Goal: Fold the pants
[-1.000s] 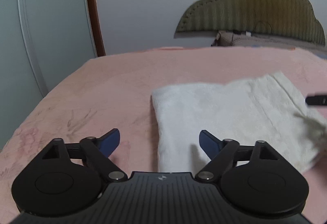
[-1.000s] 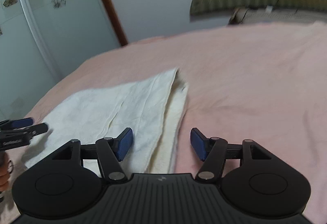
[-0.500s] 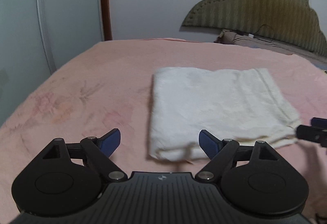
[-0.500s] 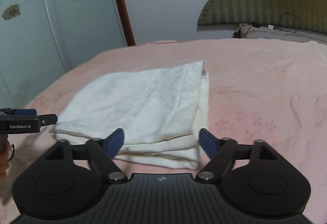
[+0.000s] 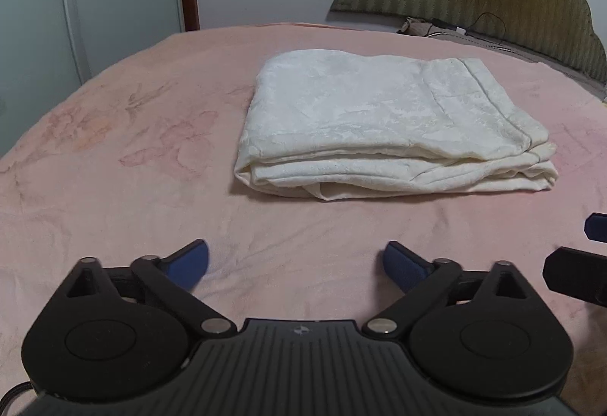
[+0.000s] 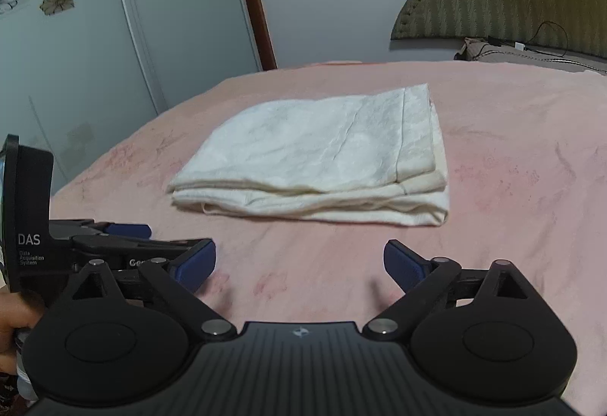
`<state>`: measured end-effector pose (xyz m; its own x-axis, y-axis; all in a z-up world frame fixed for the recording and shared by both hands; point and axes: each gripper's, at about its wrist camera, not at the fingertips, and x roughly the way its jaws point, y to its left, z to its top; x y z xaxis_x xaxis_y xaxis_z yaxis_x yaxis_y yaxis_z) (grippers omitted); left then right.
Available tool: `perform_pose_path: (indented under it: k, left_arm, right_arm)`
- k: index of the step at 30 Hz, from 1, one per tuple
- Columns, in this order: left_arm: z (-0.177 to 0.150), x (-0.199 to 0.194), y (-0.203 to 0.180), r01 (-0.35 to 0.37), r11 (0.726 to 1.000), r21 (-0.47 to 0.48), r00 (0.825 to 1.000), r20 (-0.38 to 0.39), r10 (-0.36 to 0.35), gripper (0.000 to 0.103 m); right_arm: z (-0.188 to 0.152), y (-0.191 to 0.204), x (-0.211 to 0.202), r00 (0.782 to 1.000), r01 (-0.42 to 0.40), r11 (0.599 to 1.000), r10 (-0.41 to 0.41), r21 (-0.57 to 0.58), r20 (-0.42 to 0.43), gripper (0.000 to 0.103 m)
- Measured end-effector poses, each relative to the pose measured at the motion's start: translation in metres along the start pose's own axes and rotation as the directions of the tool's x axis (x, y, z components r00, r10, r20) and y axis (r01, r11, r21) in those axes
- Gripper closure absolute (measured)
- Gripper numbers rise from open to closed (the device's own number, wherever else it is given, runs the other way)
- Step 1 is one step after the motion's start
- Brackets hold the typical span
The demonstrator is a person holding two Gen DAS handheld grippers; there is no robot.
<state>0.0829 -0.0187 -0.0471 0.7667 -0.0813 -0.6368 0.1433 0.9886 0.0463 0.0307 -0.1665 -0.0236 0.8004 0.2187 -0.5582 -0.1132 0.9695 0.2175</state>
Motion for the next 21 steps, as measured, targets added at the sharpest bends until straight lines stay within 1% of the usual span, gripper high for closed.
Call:
perform_pose_path:
  k: [3,7,9,12,14,16,18,21]
  left_arm:
    - [-0.006,-0.003,-0.005,-0.024,1.0,0.001,0.999,0.023,0.024,0.0]
    - [-0.006,-0.005,-0.003,-0.023,1.0,-0.019,1.0,0.018,0.023,0.0]
    - [-0.006,-0.007,-0.002,-0.021,1.0,-0.021,1.0,0.018,0.021,0.0]
    - [-0.009,-0.01,0.0,-0.016,1.0,-0.013,1.0,0.02,0.016,0.0]
    - [-0.009,-0.009,0.003,-0.001,1.0,-0.029,1.0,0.015,0.002,0.0]
    - [-0.009,-0.009,0.004,0.003,0.999,-0.035,1.0,0.014,-0.002,0.0]
    - [-0.009,-0.009,0.005,0.002,0.999,-0.034,1.0,0.014,-0.002,0.0]
    - [-0.009,-0.009,0.005,0.0,0.999,-0.032,1.0,0.014,0.001,0.0]
  right_arm:
    - [-0.003,0.005,0.002,1.0,0.017,0.999,-0.016,0.038,-0.021,0.007]
    - [-0.003,0.011,0.0,0.999,0.027,0.997,-0.025,0.068,-0.023,0.006]
    - [-0.004,0.015,-0.001,0.998,0.059,0.997,-0.058,0.051,-0.03,0.005]
    - [-0.007,0.022,-0.003,0.992,0.117,0.993,-0.117,-0.008,-0.036,0.005]
    - [-0.009,0.024,-0.005,0.989,0.14,0.989,-0.142,-0.043,-0.044,0.003]
    - [-0.011,0.022,-0.007,0.989,0.141,0.989,-0.142,-0.039,-0.042,0.003]
    - [-0.011,0.02,-0.011,0.991,0.127,0.992,-0.127,-0.011,-0.039,0.003]
    - [-0.007,0.015,-0.022,0.993,0.116,0.993,-0.116,0.03,-0.011,0.003]
